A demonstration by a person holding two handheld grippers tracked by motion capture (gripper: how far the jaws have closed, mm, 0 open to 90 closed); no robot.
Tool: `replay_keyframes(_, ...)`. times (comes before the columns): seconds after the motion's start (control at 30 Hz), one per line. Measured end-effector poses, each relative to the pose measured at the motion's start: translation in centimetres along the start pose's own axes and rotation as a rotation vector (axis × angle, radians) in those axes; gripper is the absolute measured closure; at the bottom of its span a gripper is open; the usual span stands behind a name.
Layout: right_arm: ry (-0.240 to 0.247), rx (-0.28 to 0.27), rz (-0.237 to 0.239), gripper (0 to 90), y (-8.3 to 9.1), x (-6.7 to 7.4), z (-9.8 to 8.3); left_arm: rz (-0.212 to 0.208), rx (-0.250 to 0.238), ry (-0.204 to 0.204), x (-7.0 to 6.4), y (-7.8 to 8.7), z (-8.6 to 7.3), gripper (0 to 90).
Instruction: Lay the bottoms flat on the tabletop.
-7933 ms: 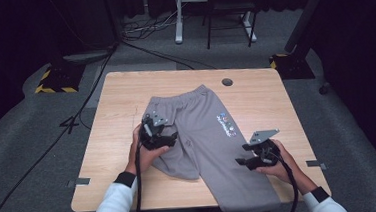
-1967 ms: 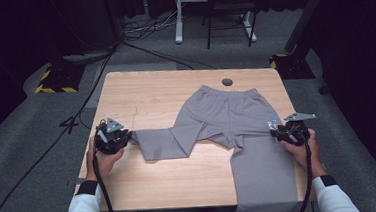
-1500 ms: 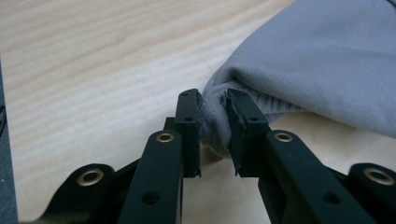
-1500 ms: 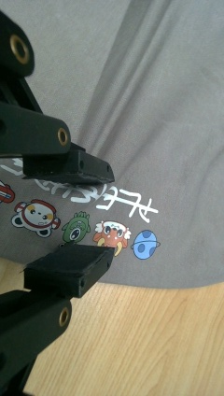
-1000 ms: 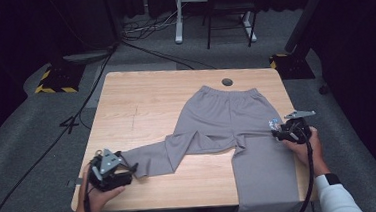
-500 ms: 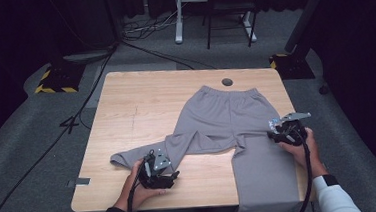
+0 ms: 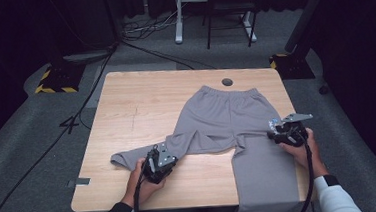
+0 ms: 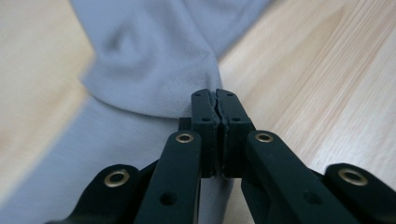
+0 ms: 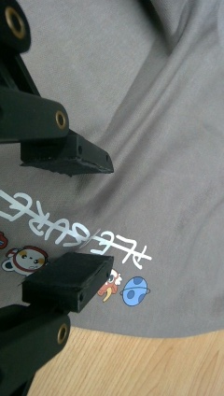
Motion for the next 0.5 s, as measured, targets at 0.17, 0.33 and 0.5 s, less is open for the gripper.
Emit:
replay_keyframes(0.17,-0.023,-0.001,0.018,48.3,0.0,-0.2,-0.1,0.009,-0.08,0.06,3.7,2.4,1.2,86.9)
replay_keyframes(0.33,-0.025,-0.005,0.031,48.2,-0.1,-0.4,-0.1,0.068,-0.026,0.075,8.7,2.8,2.8,86.9)
replay_keyframes(0.5,-0.003,0.003,0.021,48.3,0.0,-0.3,0.0,0.115,0.02,0.135,13.3,2.0,4.4,86.6)
Point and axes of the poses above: each handheld gripper's, and its own axes: y roughly backward along the jaws, z roughly out of its top, x roughly to its left, the point moved 1 cm from there along -y, roughly forward along the jaws, and after that the axes turned 9 degrees about x, right-handed, at the moved point
